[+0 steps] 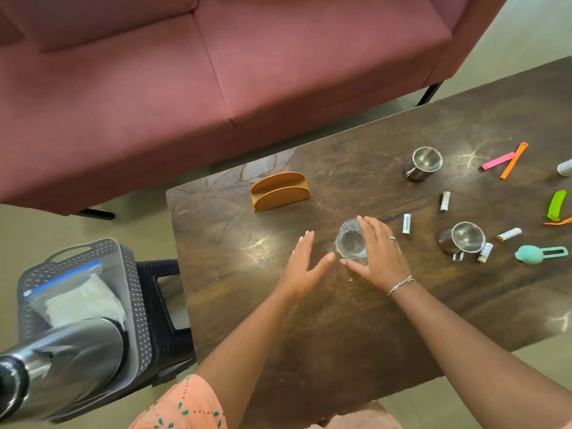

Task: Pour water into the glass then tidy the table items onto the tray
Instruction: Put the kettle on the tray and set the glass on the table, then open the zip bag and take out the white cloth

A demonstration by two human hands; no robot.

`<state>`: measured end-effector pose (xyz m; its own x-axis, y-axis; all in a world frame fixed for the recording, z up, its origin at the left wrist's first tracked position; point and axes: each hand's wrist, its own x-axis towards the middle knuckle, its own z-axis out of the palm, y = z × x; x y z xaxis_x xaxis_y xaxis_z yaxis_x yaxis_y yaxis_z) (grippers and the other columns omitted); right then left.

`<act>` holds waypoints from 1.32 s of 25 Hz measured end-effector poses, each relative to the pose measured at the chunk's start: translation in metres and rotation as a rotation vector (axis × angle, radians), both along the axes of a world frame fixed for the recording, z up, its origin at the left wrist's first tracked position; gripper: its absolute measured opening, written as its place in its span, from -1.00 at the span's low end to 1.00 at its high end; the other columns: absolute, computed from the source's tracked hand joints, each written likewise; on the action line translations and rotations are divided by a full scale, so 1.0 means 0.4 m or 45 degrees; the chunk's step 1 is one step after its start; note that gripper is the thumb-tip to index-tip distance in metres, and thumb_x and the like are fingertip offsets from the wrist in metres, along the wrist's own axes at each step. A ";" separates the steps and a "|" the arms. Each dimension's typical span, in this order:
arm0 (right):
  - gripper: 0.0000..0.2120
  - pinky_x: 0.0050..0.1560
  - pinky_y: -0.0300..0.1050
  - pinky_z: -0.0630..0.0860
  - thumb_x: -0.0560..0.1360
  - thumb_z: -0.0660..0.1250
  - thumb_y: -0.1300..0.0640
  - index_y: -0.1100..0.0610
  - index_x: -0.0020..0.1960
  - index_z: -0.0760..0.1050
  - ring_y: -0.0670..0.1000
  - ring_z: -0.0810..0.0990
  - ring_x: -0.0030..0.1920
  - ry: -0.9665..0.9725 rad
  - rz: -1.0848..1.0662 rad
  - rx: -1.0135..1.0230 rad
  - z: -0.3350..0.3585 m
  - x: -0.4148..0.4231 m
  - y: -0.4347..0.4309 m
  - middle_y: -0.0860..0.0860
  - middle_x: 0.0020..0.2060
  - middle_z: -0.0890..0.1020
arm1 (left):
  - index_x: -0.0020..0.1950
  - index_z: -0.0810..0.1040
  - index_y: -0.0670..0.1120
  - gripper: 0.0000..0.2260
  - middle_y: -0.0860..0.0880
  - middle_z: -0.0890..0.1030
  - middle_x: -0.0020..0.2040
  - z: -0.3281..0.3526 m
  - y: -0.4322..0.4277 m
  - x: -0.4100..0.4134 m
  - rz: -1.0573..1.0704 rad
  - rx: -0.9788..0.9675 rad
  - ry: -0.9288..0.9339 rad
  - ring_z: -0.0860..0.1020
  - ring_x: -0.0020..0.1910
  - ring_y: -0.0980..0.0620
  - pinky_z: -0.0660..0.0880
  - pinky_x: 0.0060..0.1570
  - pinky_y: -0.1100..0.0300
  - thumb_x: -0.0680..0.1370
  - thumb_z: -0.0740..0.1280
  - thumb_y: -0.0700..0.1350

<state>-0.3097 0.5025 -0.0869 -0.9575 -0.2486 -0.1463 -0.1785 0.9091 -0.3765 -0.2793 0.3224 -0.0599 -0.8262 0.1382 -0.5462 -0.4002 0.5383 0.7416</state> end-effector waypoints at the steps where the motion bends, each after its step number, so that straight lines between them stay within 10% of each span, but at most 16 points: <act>1: -0.13 0.24 0.17 0.42 0.24 0.50 -0.13 0.28 0.37 0.28 0.27 0.39 0.29 0.021 0.026 0.029 0.012 0.016 -0.020 0.23 0.26 0.43 | 0.53 -0.05 -0.02 -0.36 0.02 -0.05 0.55 0.008 -0.030 0.023 -0.042 -0.056 0.053 -0.11 0.52 0.06 -0.06 0.50 -0.02 0.56 0.15 0.16; 26: -0.26 0.43 -0.02 0.15 0.44 0.32 -0.12 0.16 0.47 0.12 0.13 0.18 0.44 -0.175 0.777 -0.008 0.101 0.189 -0.907 0.16 0.44 0.22 | 0.52 0.01 -0.11 -0.33 -0.06 -0.01 0.55 0.177 -0.852 0.377 0.176 -0.754 0.283 -0.12 0.52 0.02 -0.23 0.46 0.11 0.54 0.19 0.15; 33: -0.33 0.28 -0.09 0.30 0.48 0.30 -0.05 0.15 0.46 0.10 0.12 0.34 0.34 -0.334 0.980 -0.078 0.104 0.148 -1.172 0.09 0.41 0.26 | 0.46 0.19 -0.04 -0.17 -0.02 0.25 0.48 0.268 -1.198 0.471 0.399 -0.516 -0.013 0.17 0.47 0.02 0.07 0.44 0.09 0.31 0.37 0.27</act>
